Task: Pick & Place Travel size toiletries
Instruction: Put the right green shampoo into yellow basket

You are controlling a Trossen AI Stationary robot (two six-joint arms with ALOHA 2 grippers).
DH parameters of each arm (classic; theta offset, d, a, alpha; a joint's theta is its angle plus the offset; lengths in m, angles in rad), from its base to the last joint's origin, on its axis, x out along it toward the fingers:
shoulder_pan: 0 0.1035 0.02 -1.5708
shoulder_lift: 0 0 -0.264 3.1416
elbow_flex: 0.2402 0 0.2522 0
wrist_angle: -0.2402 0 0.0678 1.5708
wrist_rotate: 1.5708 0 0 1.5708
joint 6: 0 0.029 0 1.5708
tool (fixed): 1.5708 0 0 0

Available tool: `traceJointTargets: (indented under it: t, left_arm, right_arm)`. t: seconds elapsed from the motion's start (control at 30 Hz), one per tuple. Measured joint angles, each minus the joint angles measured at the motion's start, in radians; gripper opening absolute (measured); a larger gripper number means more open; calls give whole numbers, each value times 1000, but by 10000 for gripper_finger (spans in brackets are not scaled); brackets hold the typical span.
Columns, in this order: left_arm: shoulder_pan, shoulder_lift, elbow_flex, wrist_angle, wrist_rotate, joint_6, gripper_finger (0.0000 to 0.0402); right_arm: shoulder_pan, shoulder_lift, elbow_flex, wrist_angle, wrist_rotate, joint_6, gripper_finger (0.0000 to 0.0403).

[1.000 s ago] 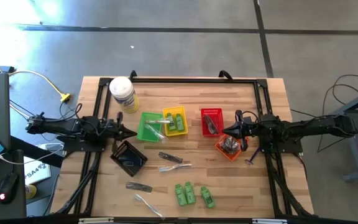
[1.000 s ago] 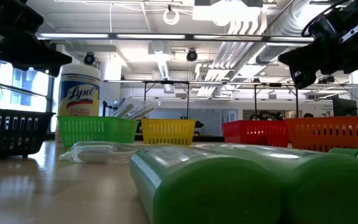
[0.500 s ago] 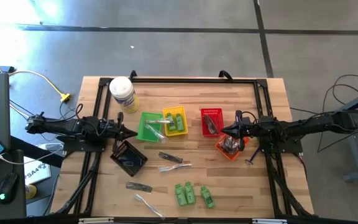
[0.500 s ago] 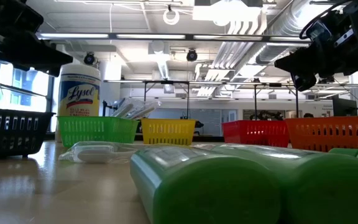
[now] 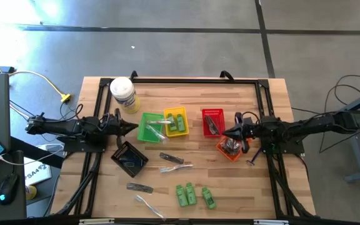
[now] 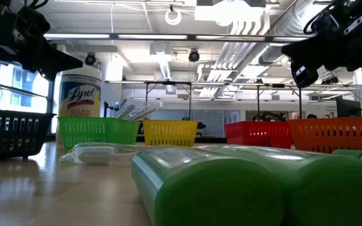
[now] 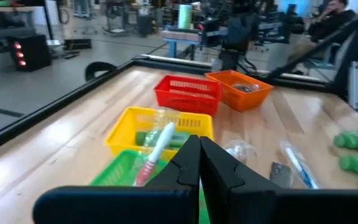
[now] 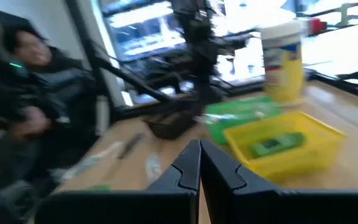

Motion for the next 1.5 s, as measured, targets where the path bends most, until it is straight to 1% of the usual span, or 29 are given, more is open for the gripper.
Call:
traceJointTargets:
  t: [0.07,0.17,0.27,0.37,0.47,0.63,0.73,0.83,1.07,1.27,1.4,1.5]
  left_arm:
    - [0,1,0,-1,8,11,0]
    - [0,1,0,-2,51,16,0]
    - [0,1,0,3,68,22,0]
    - [0,1,0,21,69,24,0]
    - [0,1,0,30,70,24,0]
    - [0,1,0,0,83,24,0]
    - [0,1,1,-8,122,24,0]
    - [0,1,1,-9,158,24,0]
    - [-1,1,1,-8,160,23,0]
    - [-1,0,1,-8,163,17,0]
    - [-1,1,1,-8,163,16,0]
    - [-1,1,1,-8,164,16,0]
  right_arm:
    - [2,0,0,39,-43,24,2]
    - [24,0,2,68,-54,50,2]
    - [68,2,33,39,-55,66,2]
    - [131,2,102,-13,-54,69,2]
    - [203,6,185,-159,8,65,2]
    - [332,32,322,-401,191,67,2]
    - [402,80,394,-477,273,84,2]
    - [468,133,462,-546,329,119,2]
    - [587,270,588,-666,419,215,2]
    - [655,400,678,-737,424,359,2]
    - [687,489,776,-851,421,459,2]
    - [706,559,865,-932,404,501,2]
